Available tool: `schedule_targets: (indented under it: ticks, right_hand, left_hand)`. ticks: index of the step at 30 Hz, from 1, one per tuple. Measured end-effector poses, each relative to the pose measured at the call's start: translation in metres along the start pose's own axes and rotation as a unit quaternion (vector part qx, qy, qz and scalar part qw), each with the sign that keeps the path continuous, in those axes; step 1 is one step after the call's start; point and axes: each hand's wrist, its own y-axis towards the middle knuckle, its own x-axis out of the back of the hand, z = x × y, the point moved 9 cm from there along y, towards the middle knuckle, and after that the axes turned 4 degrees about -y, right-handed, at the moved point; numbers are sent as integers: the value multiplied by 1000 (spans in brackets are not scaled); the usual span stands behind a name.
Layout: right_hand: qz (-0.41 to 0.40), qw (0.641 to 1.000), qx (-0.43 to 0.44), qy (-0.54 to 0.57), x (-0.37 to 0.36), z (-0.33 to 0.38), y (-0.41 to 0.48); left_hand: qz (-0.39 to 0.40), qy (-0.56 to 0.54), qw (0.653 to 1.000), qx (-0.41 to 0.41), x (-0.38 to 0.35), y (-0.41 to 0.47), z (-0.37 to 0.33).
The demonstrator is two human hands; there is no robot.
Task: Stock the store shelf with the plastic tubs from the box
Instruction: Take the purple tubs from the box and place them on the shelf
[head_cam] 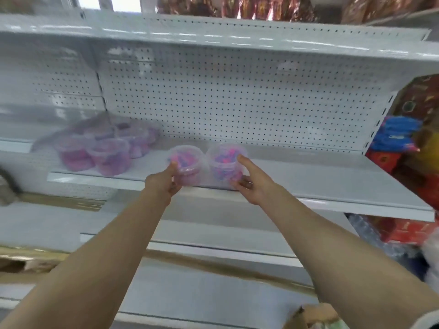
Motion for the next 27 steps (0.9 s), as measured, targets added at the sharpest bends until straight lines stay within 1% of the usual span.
schedule_targets:
  ticks: [2, 4, 7, 12, 17, 24, 27]
  right_hand:
    - [9, 1000, -5, -13, -18, 9, 42]
    - [3, 999, -18, -34, -31, 17, 81]
    - [-10, 998, -33, -60, -50, 29, 131]
    - [-15, 995, -35, -90, -77, 40, 185]
    - [-3, 996, -36, -78, -100, 41, 206]
    - [-31, 996, -47, -68, -112, 30, 209]
    - [-43, 997, -42, -48, -116, 27, 210]
  left_hand:
    - [-19, 12, 1000, 2, -8, 31, -12]
    - [-35, 24, 999, 11, -15, 60, -20]
    - [-58, 12, 998, 19, -24, 103, -31]
    - [-83, 23, 996, 18, -31, 157, -42]
    - [-67, 59, 996, -2, -32, 199, -58]
    - [-26, 82, 996, 7, -29, 225, -63]
    - [-23, 86, 996, 8, -28, 230, -64]
